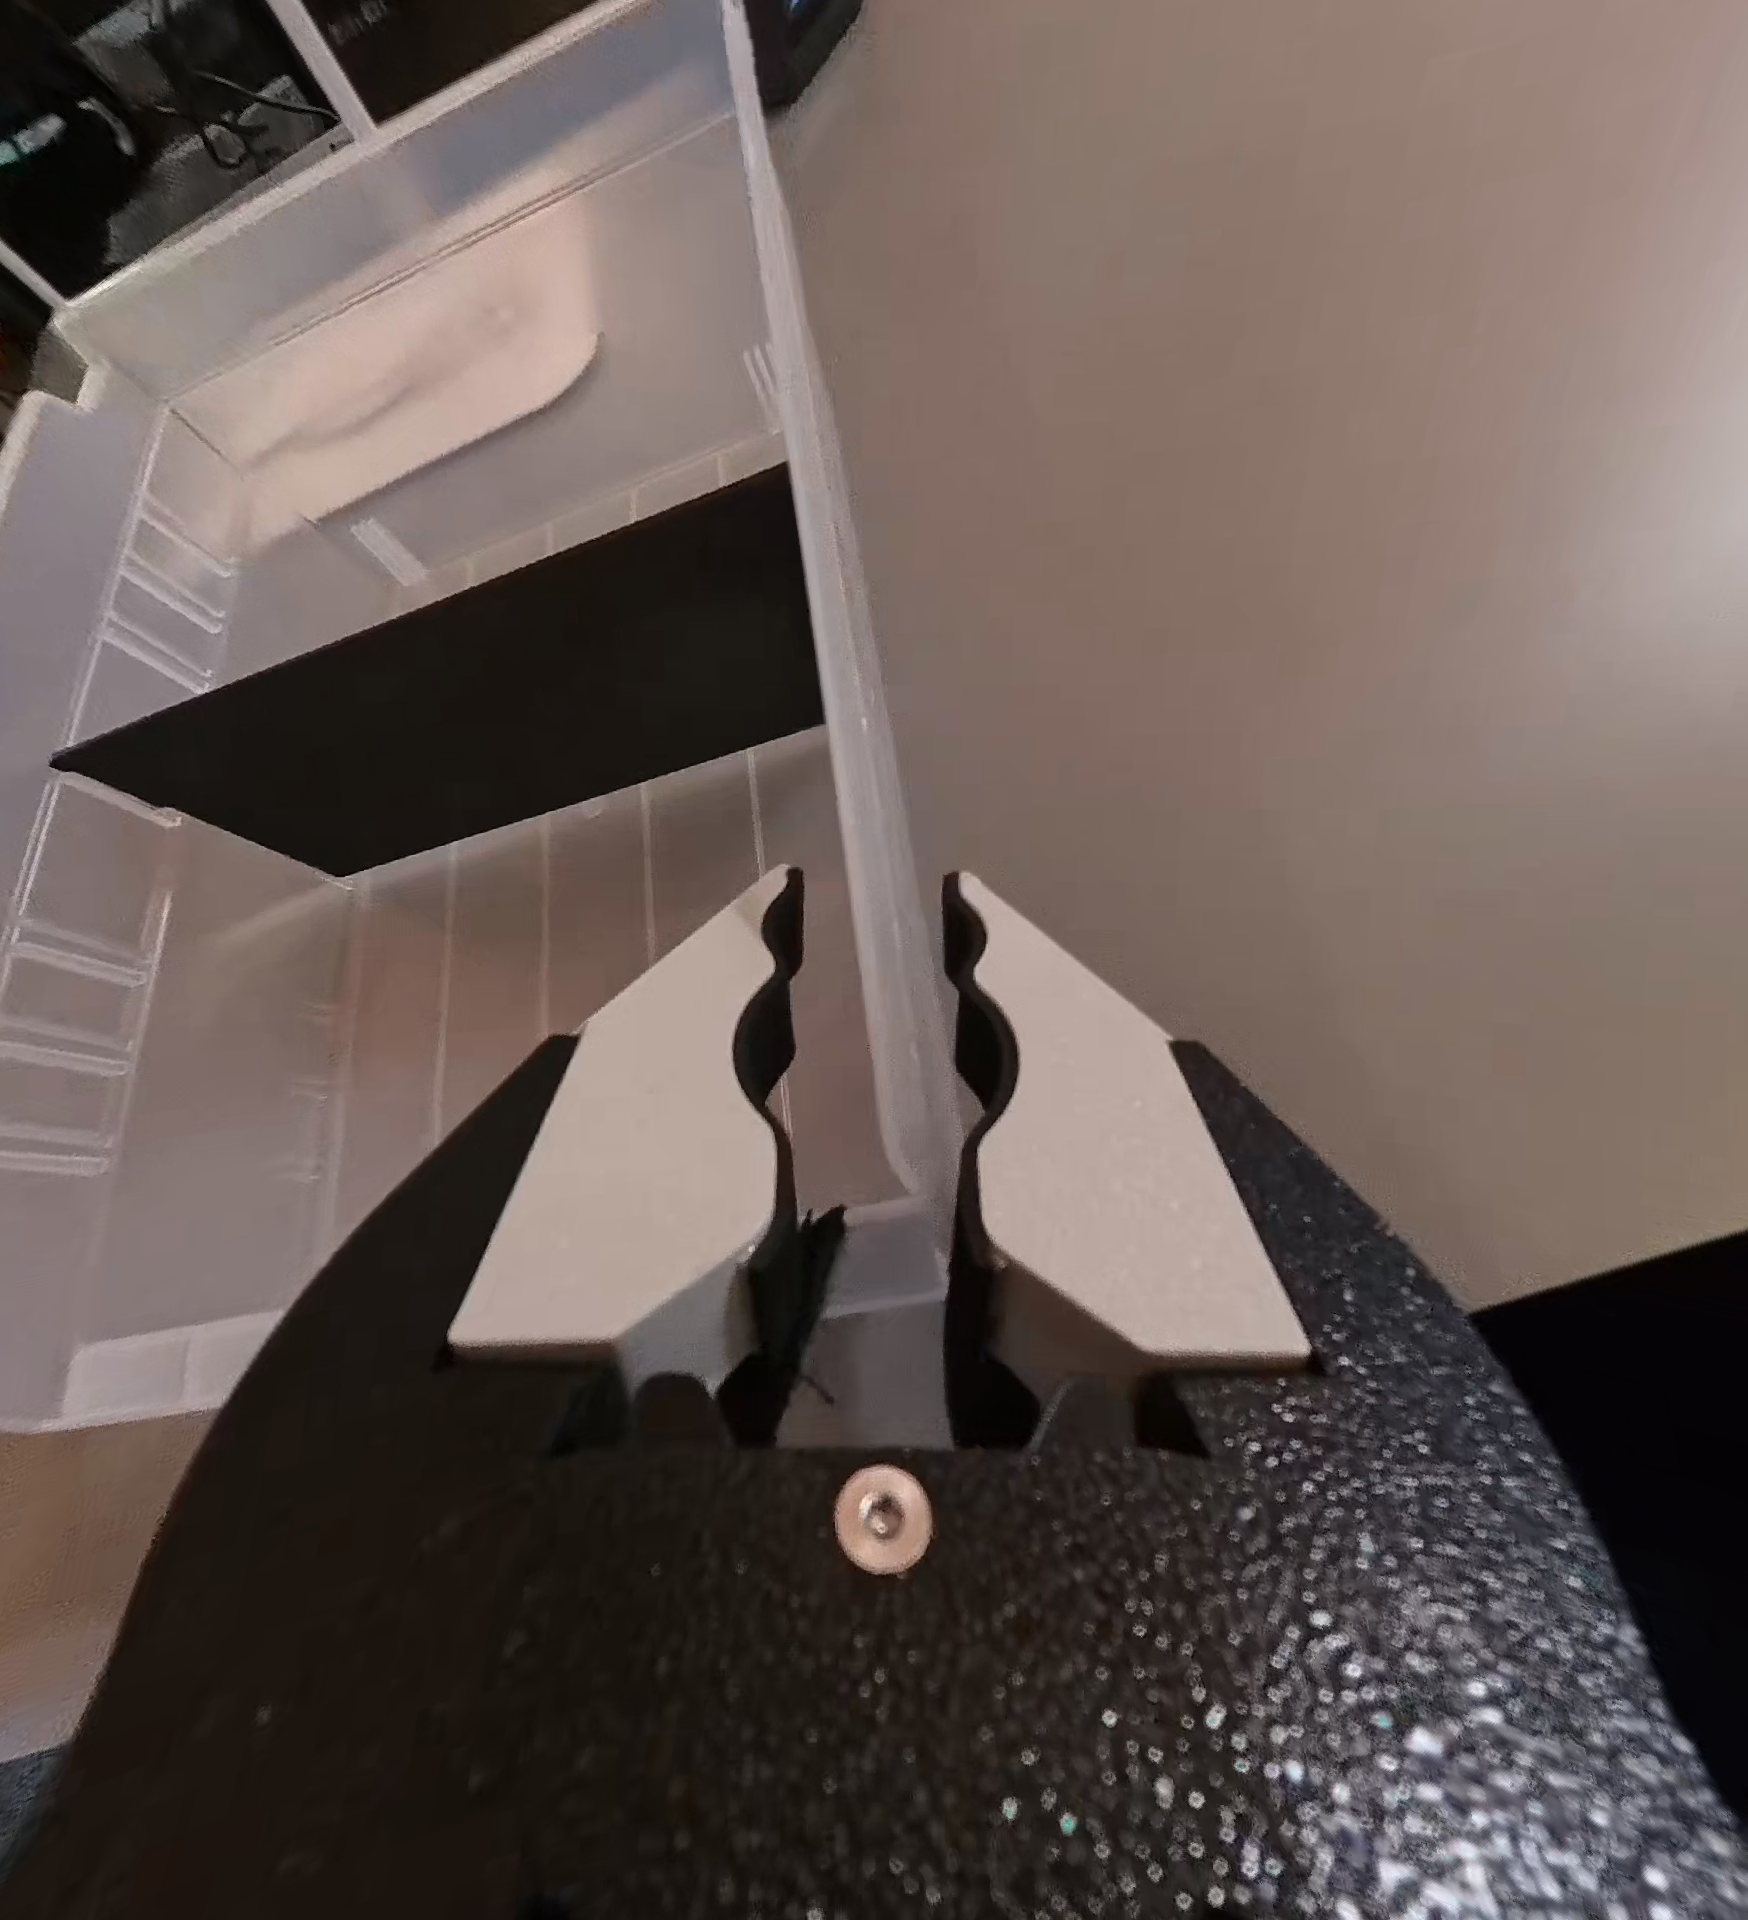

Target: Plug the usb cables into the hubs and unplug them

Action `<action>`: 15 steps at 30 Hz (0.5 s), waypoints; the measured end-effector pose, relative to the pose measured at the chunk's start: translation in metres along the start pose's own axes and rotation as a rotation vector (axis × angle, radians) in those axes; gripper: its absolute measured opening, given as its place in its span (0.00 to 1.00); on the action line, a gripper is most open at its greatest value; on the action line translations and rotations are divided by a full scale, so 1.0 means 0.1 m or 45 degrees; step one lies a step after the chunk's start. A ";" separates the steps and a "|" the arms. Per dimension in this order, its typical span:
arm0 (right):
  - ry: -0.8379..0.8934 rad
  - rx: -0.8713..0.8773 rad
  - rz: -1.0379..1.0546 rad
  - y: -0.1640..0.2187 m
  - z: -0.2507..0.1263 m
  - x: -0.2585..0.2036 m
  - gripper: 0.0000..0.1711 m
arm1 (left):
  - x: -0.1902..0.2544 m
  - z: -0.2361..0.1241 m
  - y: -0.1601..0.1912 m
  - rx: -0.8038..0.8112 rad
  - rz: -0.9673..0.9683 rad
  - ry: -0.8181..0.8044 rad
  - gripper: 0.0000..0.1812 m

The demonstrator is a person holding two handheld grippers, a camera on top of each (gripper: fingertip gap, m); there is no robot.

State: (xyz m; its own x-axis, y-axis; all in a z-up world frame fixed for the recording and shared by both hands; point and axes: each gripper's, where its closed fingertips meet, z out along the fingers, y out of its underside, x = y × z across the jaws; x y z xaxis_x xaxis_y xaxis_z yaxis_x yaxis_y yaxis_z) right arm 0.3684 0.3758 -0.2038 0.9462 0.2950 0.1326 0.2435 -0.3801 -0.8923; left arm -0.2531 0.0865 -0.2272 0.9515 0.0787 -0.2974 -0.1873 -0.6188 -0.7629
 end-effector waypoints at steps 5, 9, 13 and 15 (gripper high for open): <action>0.058 0.169 -0.051 -0.20 -0.27 0.08 0.29 | 0.00 0.00 -0.03 0.046 0.005 -0.024 0.12; 0.042 0.142 0.048 -0.14 -0.26 0.21 0.27 | -0.02 0.00 -0.02 0.030 -0.053 -0.002 0.20; 0.022 0.082 0.047 -0.06 -0.12 0.16 0.21 | -0.02 -0.13 -0.14 0.134 -0.242 0.081 0.48; 0.054 0.054 -0.007 -0.02 -0.05 0.17 0.18 | -0.07 -0.17 -0.14 0.140 -0.276 0.082 0.52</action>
State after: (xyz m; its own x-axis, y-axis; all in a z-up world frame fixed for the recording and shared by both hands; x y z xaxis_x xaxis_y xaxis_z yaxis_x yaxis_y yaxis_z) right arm 0.3848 0.3773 -0.1973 0.9533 0.2591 0.1553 0.2407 -0.3410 -0.9087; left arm -0.2534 0.0810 -0.2048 0.9853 0.1480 -0.0856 0.0007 -0.5040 -0.8637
